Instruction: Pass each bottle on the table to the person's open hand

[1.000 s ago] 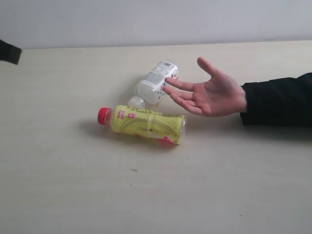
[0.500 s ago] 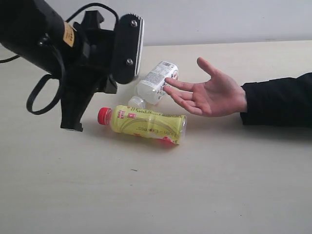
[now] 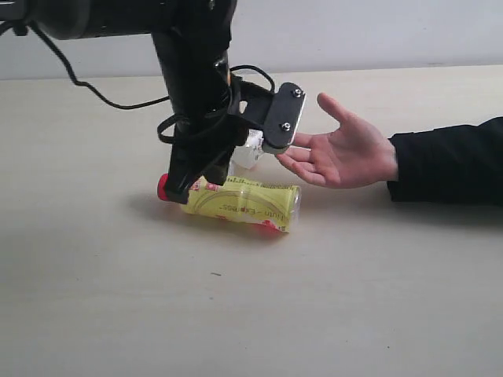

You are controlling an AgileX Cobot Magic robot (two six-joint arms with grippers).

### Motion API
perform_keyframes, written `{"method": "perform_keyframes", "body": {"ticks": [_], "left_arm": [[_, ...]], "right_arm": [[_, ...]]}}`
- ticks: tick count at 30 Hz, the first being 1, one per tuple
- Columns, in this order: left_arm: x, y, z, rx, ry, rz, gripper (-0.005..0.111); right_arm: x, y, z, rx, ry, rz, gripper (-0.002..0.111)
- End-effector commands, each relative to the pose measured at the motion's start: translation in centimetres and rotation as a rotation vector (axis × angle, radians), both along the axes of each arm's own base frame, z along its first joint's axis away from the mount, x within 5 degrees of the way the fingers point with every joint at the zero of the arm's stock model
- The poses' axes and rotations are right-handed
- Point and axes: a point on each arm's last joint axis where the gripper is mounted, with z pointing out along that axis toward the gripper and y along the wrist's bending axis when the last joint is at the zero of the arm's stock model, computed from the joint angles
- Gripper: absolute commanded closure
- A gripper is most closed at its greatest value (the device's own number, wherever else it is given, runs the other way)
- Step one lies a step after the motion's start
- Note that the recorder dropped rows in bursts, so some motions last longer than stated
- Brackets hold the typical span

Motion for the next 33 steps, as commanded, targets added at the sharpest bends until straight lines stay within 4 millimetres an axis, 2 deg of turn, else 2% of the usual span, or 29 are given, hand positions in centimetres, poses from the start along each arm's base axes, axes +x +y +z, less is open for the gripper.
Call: {"method": "perform_keyframes", "body": {"ticks": [1, 7, 16, 19, 24, 26, 33], "left_arm": [[1.6, -0.7, 1.2, -0.095, 0.031, 0.008, 0.107], [3.3, -0.4, 1.5, -0.141, 0.017, -0.025, 0.107], [3.0, -0.8, 1.5, -0.147, 0.022, -0.007, 0.104], [3.0, -0.8, 1.5, -0.147, 0.022, -0.007, 0.085], [2.9, -0.9, 1.5, -0.151, 0.026, 0.012, 0.041], [2.9, -0.9, 1.5, -0.155, 0.032, 0.059, 0.036], [3.2, -1.1, 0.2, -0.143, 0.061, 0.111, 0.035]], "right_arm": [[0.0, 0.0, 0.0, 0.005, -0.011, -0.002, 0.108], [0.0, 0.0, 0.0, 0.005, -0.011, -0.002, 0.108], [0.0, 0.0, 0.0, 0.005, -0.011, -0.002, 0.108], [0.0, 0.0, 0.0, 0.005, -0.011, -0.002, 0.108], [0.0, 0.0, 0.0, 0.005, -0.011, -0.002, 0.108], [0.0, 0.0, 0.0, 0.005, -0.011, -0.002, 0.108], [0.0, 0.0, 0.0, 0.005, -0.011, -0.002, 0.108]]}}
